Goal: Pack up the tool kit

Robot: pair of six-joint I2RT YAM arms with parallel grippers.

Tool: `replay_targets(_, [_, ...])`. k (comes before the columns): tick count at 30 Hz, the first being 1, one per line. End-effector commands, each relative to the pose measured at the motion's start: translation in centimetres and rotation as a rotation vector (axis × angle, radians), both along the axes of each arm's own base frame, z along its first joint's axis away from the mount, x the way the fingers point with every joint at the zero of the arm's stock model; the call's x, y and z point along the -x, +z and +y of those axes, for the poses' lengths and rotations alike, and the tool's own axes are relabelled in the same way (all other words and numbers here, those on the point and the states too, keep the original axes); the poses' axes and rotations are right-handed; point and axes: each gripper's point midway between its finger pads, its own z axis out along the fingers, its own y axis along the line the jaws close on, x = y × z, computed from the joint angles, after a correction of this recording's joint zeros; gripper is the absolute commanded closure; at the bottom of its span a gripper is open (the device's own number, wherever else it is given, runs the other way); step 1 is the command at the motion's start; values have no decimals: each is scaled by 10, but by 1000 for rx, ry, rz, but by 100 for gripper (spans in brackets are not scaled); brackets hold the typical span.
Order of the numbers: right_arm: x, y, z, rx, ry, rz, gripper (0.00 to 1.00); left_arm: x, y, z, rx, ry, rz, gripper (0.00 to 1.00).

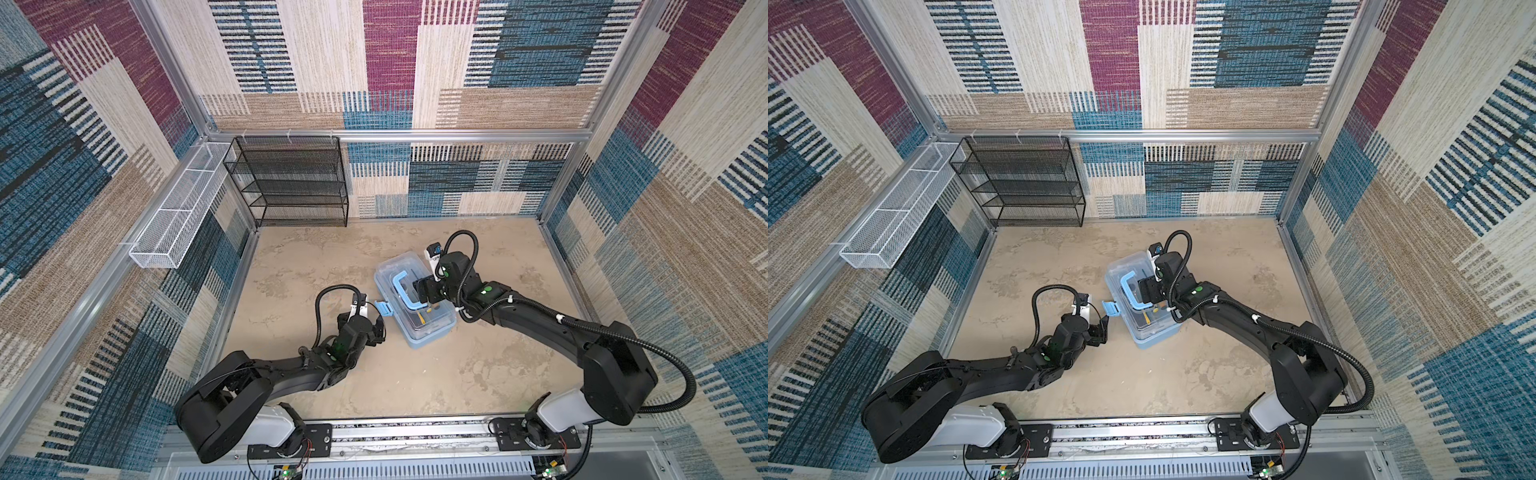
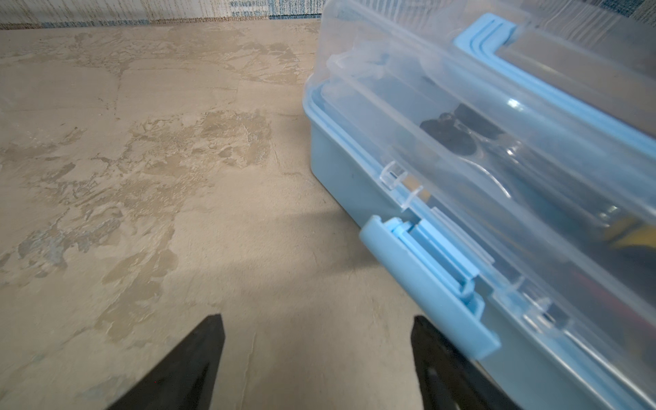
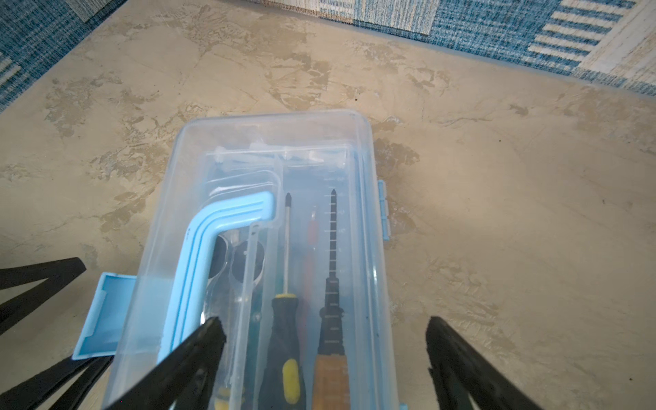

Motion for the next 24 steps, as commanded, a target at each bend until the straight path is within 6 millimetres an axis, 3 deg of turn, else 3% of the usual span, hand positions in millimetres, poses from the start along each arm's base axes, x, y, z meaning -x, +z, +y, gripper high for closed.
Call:
replay_targets(1, [-2,17,11,-71,23,-27,13,0,3,-6,41,-21,3,15])
replay_targets(11, [9,22,39,-96,83,-29,37,-2,6,-8,85,-46,19,14])
replay_targets(16, [12,20,60,-82,115,-24,59,-4,5,-1,104,-37,28,14])
replay_targets(24, [20,14,91,-79,181,-8,81,-11,9,1,149,-42,38,14])
